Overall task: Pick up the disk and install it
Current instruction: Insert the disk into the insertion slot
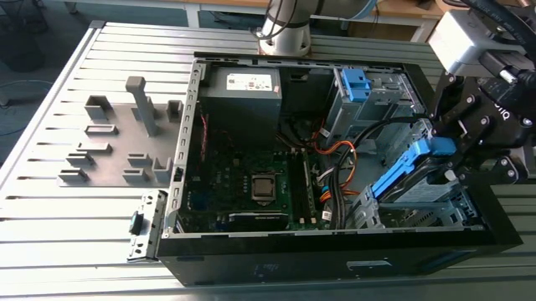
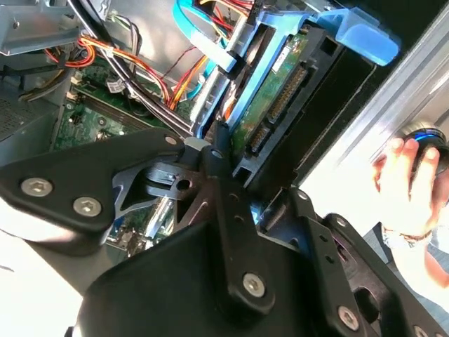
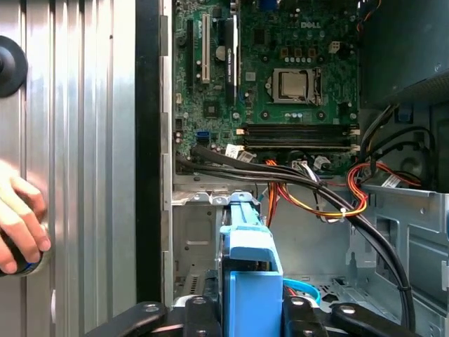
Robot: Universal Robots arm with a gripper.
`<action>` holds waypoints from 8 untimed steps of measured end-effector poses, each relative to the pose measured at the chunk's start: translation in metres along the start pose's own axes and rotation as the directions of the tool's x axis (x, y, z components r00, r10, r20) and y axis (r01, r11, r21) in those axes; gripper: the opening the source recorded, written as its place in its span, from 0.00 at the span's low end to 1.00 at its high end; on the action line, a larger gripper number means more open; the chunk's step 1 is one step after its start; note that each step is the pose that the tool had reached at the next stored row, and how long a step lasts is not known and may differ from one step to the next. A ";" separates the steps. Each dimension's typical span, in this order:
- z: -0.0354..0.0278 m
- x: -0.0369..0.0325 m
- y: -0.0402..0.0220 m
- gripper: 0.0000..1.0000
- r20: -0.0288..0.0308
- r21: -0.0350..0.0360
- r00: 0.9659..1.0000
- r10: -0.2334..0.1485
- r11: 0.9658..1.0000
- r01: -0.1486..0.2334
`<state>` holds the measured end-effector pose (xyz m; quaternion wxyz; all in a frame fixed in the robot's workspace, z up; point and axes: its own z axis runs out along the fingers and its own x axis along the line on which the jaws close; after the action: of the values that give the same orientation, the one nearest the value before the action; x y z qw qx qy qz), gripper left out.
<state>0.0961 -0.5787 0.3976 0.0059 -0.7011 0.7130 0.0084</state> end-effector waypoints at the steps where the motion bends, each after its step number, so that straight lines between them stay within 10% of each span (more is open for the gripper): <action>1: 0.0001 0.0000 0.0000 0.38 0.000 0.000 1.000 0.000 1.000 0.000; 8: 0.0003 0.0000 0.0000 0.43 0.001 0.000 1.000 0.000 1.000 0.000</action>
<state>0.0961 -0.5787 0.3973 0.0061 -0.7011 0.7130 0.0086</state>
